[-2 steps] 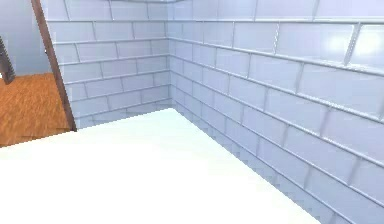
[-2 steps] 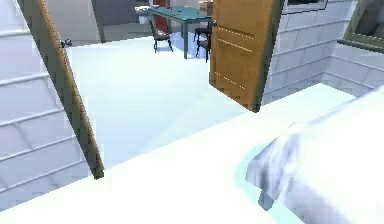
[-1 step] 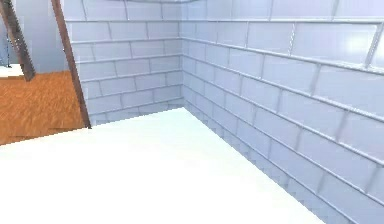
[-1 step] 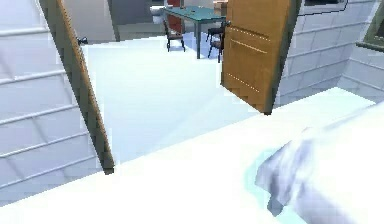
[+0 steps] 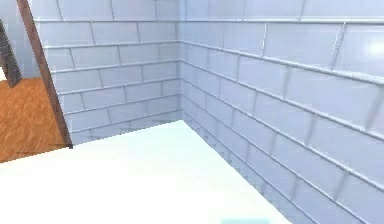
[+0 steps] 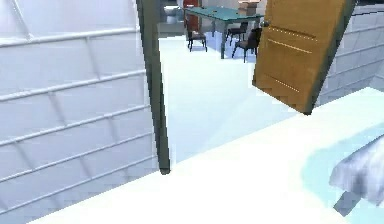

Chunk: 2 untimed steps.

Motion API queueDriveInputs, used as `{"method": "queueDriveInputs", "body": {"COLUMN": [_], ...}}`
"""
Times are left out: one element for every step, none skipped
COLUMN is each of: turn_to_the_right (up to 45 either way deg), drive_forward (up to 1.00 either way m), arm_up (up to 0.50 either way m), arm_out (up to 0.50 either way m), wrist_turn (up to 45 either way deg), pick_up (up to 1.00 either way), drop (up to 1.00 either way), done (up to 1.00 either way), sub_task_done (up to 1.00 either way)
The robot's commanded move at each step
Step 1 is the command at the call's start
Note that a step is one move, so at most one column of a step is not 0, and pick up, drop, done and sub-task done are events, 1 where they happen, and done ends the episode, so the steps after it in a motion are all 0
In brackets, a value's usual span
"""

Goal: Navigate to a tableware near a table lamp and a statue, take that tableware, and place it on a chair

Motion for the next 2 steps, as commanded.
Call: {"method": "queueDriveInputs", "body": {"turn_to_the_right": [-15.0,0.0], "drive_forward": [0.00,0.55], "arm_up": [0.00,0.00], "arm_out": [0.00,0.00], "wrist_turn": [0.0,0.0], "pick_up": [0.00,0.00], "drop": [0.00,0.00], "done": [0.00,0.00], "sub_task_done": [0.00,0.00]}}
